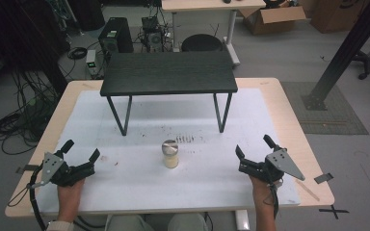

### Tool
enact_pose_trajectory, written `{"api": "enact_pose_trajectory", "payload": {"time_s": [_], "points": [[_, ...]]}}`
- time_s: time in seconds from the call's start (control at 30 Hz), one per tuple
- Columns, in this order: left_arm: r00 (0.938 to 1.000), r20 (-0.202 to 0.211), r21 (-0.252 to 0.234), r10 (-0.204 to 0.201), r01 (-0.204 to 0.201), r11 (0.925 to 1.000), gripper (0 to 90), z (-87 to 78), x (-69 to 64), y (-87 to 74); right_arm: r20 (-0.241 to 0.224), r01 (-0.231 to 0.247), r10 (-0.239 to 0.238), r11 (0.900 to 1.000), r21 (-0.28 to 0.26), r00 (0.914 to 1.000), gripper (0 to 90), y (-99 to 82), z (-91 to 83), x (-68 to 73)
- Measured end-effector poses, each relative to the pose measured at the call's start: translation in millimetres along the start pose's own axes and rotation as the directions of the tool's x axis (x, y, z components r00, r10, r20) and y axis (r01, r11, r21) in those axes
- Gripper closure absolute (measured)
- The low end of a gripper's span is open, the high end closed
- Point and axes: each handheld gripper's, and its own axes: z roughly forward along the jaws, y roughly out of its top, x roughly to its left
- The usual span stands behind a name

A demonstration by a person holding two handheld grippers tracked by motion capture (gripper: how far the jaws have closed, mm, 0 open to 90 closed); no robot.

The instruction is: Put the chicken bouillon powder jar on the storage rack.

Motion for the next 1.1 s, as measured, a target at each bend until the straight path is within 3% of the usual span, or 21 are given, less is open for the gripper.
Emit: {"api": "enact_pose_trajectory", "payload": {"time_s": [0.33, 0.8, 1.1], "points": [[1.0, 0.0, 0.001, -0.001, 0.001, 1.0, 0.5, 0.0, 0.2, 0.0, -0.133, -0.002, 0.003, 0.9999, 0.012, 0.9911, 0.3, 17.2, 8.8, 24.8], [1.0, 0.0, 0.0, 0.0, 0.0, 1.0, 0.4, -0.1, 0.1, 0.0, -0.228, 0.024, -0.017, 0.9993, 0.028, 0.9735, 0.2, 25.6, 20.1, 50.6], [1.0, 0.0, -0.003, -0.002, 0.002, 1.0, 0.4, -0.3, 0.3, -0.1, -0.289, 0.046, -0.031, 0.9979, 0.046, 0.9567, 0.2, 27.4, 28.3, 68.3]]}}
